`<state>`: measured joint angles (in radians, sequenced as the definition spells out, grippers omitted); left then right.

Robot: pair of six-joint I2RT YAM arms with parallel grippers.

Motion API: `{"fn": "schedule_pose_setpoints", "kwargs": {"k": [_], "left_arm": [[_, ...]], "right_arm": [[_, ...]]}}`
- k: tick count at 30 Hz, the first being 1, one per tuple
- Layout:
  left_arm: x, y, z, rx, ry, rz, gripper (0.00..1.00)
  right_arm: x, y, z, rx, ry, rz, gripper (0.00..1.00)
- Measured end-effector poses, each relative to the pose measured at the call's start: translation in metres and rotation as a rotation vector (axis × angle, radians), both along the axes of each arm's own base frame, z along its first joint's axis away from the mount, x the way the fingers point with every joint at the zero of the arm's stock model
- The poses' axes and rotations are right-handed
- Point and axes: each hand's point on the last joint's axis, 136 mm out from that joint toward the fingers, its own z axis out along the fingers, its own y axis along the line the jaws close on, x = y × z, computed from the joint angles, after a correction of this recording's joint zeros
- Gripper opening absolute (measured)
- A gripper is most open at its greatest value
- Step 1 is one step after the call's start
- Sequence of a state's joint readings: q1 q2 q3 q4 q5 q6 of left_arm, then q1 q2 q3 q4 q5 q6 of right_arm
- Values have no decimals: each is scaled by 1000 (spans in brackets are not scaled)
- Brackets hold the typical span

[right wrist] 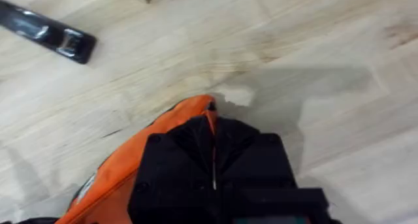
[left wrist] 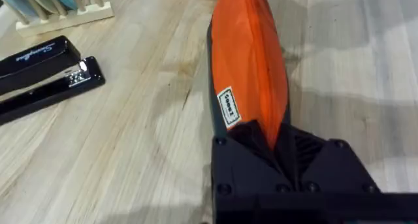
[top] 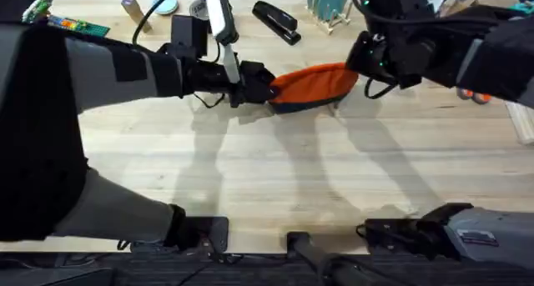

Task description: Unzip the bag, pick up the pens from the table one at a time and place them inside, then zip the bag closed.

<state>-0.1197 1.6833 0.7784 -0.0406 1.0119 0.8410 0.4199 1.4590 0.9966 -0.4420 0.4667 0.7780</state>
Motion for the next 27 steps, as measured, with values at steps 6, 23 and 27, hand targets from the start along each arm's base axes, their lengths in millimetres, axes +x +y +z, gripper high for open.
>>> {"fn": "schedule_pose_setpoints", "kwargs": {"k": [6,23,27], "left_arm": [[-2,-3,0,-1,-1,-10,42],[-3,-7,1,-5,-5,-22,42],[-3,-7,1,-5,-6,-22,42]], "right_arm": [[-5,-15,-7,14,46,-40,31],[-3,-36,-78,172,50,-284,31],[-2,-35,-80,189,36,-294,31]]}}
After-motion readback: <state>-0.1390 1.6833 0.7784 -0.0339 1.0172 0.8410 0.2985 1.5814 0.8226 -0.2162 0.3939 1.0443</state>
